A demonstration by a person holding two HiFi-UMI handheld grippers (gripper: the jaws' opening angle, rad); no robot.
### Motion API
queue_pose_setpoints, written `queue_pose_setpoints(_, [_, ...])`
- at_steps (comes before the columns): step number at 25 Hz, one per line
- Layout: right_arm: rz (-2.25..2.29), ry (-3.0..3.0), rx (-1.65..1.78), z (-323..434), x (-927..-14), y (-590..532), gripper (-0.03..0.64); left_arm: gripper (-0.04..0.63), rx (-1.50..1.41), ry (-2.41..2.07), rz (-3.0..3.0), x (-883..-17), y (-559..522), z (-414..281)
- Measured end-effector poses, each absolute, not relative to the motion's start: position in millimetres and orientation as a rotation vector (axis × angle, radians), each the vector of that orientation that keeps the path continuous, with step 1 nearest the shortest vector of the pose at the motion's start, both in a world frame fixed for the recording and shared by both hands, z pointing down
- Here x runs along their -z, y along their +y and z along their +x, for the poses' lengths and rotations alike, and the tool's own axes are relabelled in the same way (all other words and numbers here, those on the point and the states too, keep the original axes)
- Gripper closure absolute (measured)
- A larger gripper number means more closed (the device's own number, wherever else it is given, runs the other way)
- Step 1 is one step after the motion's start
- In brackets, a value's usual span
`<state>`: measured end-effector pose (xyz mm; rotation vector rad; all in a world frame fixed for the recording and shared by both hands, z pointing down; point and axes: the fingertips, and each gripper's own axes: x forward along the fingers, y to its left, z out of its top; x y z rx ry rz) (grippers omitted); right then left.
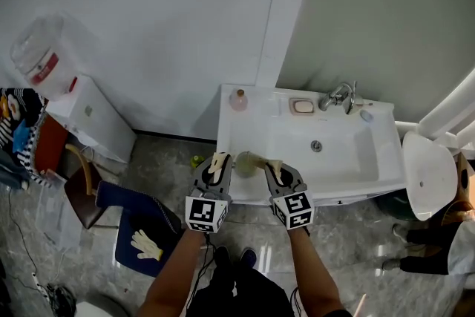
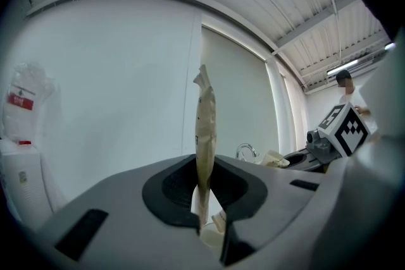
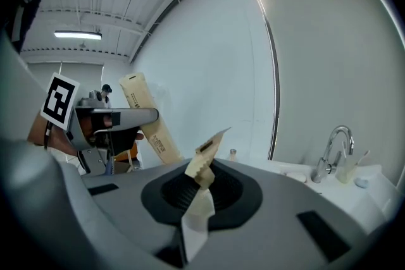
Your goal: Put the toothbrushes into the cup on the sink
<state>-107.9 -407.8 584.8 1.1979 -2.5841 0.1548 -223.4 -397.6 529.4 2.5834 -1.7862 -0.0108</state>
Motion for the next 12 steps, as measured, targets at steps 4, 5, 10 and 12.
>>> queue_pose_setpoints(4, [1.185,-2.577,-0.178,-111.3,-601.0,-412.2,0.569,0.538,0.028,-1.792,2.595,-539.8,-400.2,-225.4])
queue_pose_setpoints(5, [1.181,-2.576,-0.177,-113.0,-603.4,-413.2,0.569,0.538,0.033,-1.795,2.599,-540.0,-401.3,-226.5])
queue_pose_setpoints(10, [1.156,-2.562,-0.179,-121.3,-610.5,-416.8,0.569,0.538,0.034,-1.797,2.603,-542.7,-411.9,-230.5])
queue_pose_setpoints(12, [1.151,-2.557,-0.182,-122.7,-615.1,-417.3,0.569,0.538,0.032,-1.792,2.613,-544.5,-413.1,-229.1])
